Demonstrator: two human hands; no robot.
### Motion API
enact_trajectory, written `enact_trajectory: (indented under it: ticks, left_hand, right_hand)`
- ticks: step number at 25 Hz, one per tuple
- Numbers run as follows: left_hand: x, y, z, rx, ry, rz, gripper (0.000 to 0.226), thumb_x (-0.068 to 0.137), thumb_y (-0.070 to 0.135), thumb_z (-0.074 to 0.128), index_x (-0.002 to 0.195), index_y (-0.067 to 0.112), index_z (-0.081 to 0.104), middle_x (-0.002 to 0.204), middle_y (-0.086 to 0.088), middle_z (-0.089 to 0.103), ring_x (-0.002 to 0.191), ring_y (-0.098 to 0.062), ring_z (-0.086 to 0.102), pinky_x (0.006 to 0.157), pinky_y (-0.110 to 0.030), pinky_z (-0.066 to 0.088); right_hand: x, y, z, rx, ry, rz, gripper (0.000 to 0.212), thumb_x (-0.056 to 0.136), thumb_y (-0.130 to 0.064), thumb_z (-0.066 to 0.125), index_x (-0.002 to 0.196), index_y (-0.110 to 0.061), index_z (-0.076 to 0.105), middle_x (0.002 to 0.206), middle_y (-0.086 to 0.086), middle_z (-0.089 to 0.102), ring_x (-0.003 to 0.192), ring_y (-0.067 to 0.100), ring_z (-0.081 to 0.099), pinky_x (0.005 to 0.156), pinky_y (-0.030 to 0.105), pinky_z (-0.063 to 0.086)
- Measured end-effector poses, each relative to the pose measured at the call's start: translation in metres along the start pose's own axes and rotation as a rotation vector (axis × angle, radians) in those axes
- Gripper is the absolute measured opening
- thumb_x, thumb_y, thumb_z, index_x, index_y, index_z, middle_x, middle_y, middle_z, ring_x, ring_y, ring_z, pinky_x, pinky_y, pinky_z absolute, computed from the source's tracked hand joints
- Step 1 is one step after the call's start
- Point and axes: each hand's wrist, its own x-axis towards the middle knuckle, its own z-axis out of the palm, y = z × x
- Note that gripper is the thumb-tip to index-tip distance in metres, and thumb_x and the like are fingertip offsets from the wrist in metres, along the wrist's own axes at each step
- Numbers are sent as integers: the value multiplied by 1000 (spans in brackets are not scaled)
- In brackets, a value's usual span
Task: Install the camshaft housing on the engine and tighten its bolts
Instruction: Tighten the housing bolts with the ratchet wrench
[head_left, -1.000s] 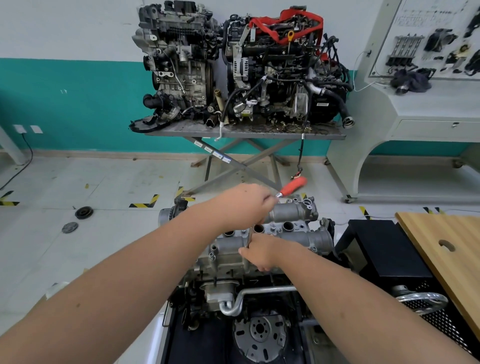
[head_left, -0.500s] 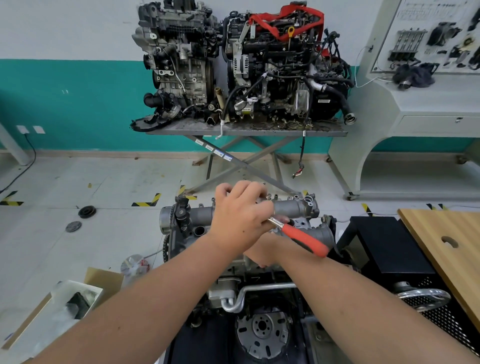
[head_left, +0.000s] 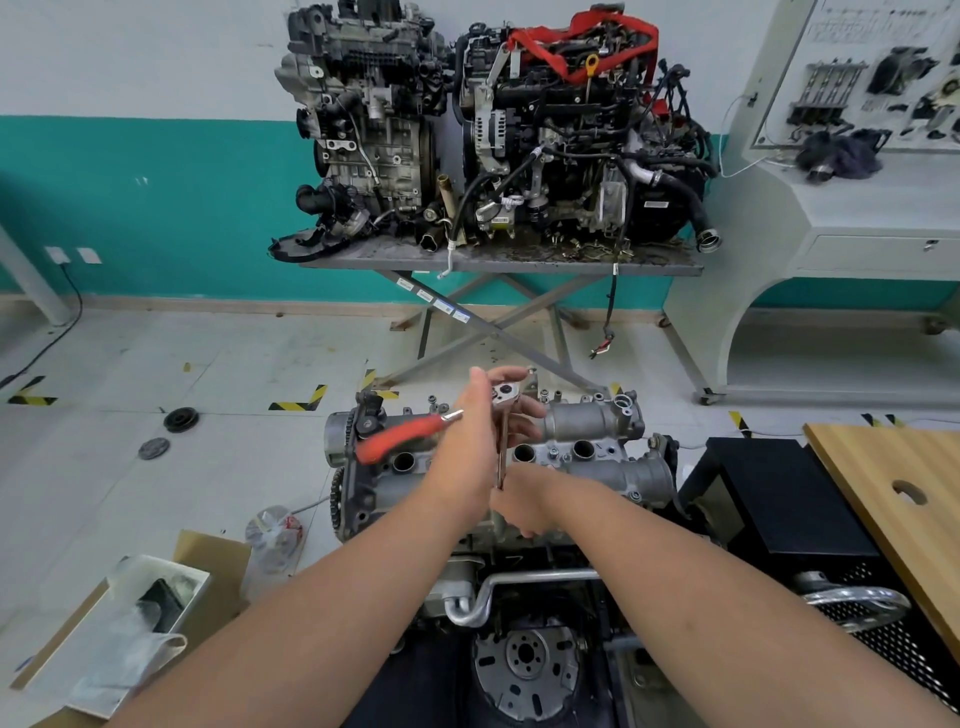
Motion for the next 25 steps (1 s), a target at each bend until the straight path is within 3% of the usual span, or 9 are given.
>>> enact_trajectory:
  ticks: [5, 8, 10, 14, 18, 20, 21, 23, 25]
  left_hand:
    - [13, 15, -6, 91, -13, -173, 60, 105, 47, 35, 67, 27, 76, 64, -3, 68, 67, -23, 69, 78, -39, 57]
    - [16, 29, -5, 341, -17, -171, 42, 101, 48, 35, 93, 19, 64, 72, -6, 73, 79, -27, 75, 82, -41, 58]
    - [17, 36, -7, 526, -155, -185, 38, 102, 49, 34, 107, 20, 59, 80, -7, 76, 80, -21, 76, 74, -32, 58]
    - [20, 62, -1, 962, -382, -150, 39, 105, 40, 37, 107, 10, 61, 79, -6, 76, 67, -17, 67, 71, -35, 56]
    - [18, 67, 13, 1630, -485, 210, 35, 105, 41, 34, 90, 18, 55, 75, 0, 61, 56, -14, 49, 49, -28, 35]
    - [10, 56, 14, 1883, -450, 481, 36, 105, 48, 32, 97, 20, 54, 80, 5, 54, 64, -17, 50, 55, -29, 35]
    - [7, 47, 11, 1926, -402, 656, 36, 104, 49, 35, 96, 21, 57, 84, 5, 55, 68, -18, 52, 60, -30, 36]
    - [2, 32, -1, 1808, -248, 1072, 32, 94, 46, 52, 77, 21, 62, 78, 3, 57, 66, -20, 55, 58, -31, 39]
    - [5, 19, -11, 1564, -89, 1336, 37, 85, 48, 61, 62, 19, 60, 73, 1, 58, 63, -23, 55, 56, -32, 40]
  right_hand:
    - [2, 4, 4, -34, -28, -26, 44, 104, -30, 37, 110, 1, 67, 68, 3, 56, 58, 18, 51, 72, 30, 38]
    - [1, 6, 3, -32, -44, -33, 51, 105, -33, 33, 102, 1, 71, 66, 6, 58, 64, 23, 55, 89, 35, 29]
    - [2, 7, 3, -49, -27, -62, 51, 104, -32, 33, 99, 1, 72, 65, 6, 59, 65, 23, 56, 98, 40, 33]
    - [2, 7, 4, -82, 3, -84, 43, 104, -31, 34, 85, -10, 66, 65, 4, 60, 64, 15, 55, 115, 48, 30]
    - [2, 4, 6, -124, 44, -90, 37, 102, -27, 33, 81, -15, 61, 63, 1, 58, 63, 9, 49, 112, 42, 29]
    - [0, 8, 6, -69, 20, -81, 41, 102, -26, 33, 92, -7, 69, 62, 3, 58, 60, 11, 50, 89, 33, 39]
    - [-2, 8, 6, -44, 1, -79, 42, 102, -24, 33, 97, -4, 69, 64, 4, 59, 58, 12, 50, 72, 24, 34]
    - [-4, 5, 4, -48, -21, -65, 41, 101, -19, 33, 101, -3, 70, 74, 8, 64, 58, 16, 50, 60, 21, 25]
    - [-1, 0, 6, -60, -18, -29, 36, 102, -12, 36, 102, 0, 70, 88, 13, 70, 67, 22, 57, 68, 32, 48]
